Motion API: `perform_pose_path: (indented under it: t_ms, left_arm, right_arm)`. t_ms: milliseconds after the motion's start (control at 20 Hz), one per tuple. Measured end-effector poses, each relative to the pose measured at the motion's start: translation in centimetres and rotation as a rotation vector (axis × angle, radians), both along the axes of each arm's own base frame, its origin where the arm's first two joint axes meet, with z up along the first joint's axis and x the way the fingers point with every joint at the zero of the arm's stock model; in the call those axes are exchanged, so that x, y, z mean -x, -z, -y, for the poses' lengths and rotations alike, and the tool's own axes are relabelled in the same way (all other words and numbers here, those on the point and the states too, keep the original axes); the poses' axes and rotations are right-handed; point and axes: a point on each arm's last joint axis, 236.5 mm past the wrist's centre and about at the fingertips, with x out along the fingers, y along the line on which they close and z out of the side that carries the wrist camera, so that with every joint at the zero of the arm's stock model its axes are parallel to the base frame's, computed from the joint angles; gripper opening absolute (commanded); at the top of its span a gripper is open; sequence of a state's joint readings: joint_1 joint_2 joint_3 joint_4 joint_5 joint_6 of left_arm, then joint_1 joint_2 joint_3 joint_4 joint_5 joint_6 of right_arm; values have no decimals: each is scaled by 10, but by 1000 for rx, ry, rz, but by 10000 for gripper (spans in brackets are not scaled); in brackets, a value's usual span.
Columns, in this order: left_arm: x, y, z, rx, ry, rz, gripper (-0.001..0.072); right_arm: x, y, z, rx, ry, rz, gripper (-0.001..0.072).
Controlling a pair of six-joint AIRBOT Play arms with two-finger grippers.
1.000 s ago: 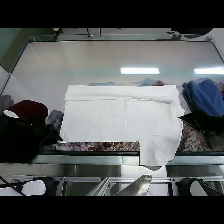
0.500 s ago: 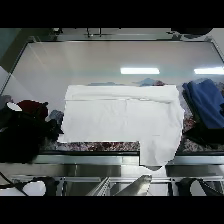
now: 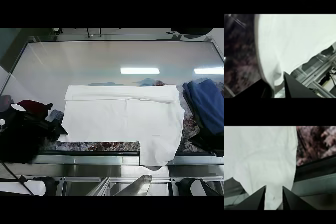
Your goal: Fold the shirts.
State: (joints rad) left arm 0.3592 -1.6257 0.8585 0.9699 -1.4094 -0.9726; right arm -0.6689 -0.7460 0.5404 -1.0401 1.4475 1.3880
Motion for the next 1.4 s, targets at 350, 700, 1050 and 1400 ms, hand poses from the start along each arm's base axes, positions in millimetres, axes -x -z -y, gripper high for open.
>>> perform_pose_path:
  t_ms: [350, 700, 1050, 1400]
  left_arm:
    - [-29, 4, 7, 14, -38, 106, 7]
    - [-55, -1, -5, -66, -79, 230, 17]
    - [-47, 1, 0, -57, -81, 224, 17]
    - [-44, 1, 2, -48, -77, 216, 16]
  right_arm:
    - [17, 18, 4, 10, 21, -91, 247]
    - [30, 56, -11, -98, 67, -216, 261]
    - [30, 88, -40, -261, 104, -254, 260]
    - [27, 98, -56, -361, 111, -263, 259]
